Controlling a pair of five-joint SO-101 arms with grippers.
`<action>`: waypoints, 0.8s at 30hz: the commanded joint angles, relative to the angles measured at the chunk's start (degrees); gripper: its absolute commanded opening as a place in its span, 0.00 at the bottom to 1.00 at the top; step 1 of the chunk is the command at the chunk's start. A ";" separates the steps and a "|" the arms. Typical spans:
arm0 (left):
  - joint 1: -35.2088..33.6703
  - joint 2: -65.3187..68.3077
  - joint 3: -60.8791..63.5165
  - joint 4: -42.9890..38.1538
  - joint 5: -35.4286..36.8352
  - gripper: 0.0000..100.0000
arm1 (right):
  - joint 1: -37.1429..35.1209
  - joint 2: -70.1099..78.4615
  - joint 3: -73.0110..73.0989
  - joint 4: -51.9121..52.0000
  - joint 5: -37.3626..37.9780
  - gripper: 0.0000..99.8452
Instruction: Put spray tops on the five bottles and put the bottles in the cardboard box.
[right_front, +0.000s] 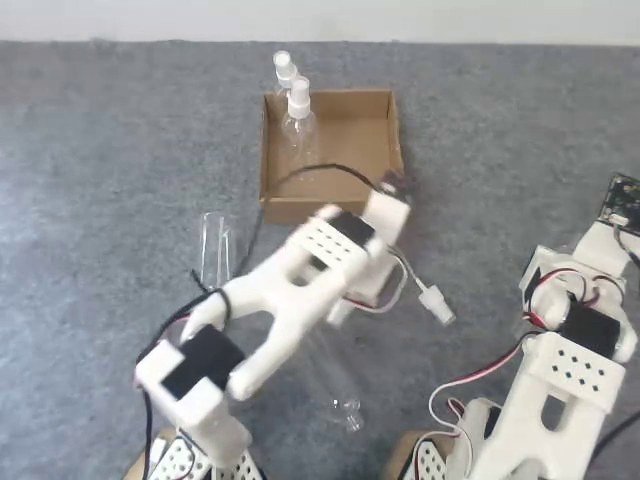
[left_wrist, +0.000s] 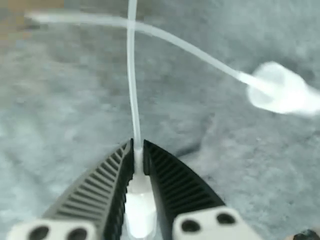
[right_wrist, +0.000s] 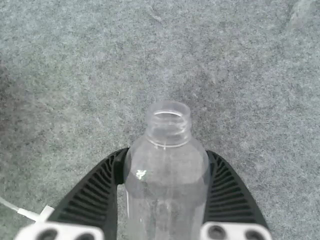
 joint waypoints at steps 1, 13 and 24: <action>-3.69 -9.49 -0.75 3.16 -2.02 0.01 | 0.40 -1.98 -0.79 -0.84 0.00 0.09; -15.21 -31.38 8.57 3.69 -2.73 0.01 | -1.71 -1.98 -0.70 -0.66 0.00 0.09; -29.80 -39.82 12.97 3.69 0.18 0.01 | -1.71 -1.98 -0.70 -0.66 0.00 0.09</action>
